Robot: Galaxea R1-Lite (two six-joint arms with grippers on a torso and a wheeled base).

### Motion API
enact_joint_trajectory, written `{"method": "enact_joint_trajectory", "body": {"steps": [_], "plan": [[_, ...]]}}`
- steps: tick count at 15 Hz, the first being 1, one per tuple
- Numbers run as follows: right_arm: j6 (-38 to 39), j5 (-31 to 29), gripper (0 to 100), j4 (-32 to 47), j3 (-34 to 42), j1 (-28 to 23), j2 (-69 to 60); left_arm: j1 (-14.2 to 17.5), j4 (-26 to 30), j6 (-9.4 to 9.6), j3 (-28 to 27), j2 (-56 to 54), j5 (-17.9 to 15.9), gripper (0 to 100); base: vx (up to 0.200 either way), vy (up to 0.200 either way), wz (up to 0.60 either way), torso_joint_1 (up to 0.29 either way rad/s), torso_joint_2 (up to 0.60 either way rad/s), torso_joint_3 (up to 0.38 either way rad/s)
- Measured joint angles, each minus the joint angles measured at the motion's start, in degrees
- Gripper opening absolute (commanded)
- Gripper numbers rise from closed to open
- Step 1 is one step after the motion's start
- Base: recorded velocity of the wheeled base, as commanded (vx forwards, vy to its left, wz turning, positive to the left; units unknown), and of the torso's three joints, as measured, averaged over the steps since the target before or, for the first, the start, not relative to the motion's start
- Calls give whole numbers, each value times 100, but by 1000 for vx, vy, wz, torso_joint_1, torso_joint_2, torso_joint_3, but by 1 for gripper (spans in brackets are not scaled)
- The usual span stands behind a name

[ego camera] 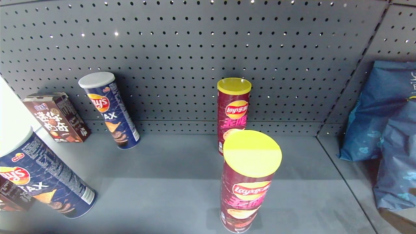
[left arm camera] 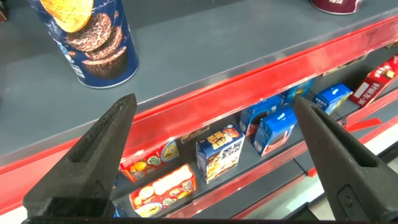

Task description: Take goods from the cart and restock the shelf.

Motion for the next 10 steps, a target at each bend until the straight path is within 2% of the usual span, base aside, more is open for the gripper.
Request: {"method": "enact_joint_trajectory", "body": {"steps": [3,6,8,10], "plan": [[101,-156,100,82,848,-1564,-1241,9,0,15,0,10,0,100,0,0,0,0,0,0],[-101,226,100,312,1537,-3450,-2439,22,1,33,2,16,1,100,0,0,0,0,0,0],[-511,749,100,546,1843,-4175,-3151,20,0,39,5,21,1,100,0,0,0,0,0,0],[-563,913,100,564,1963,-4415,-3528,20,1,34,5,18,1,100,0,0,0,0,0,0]]}}
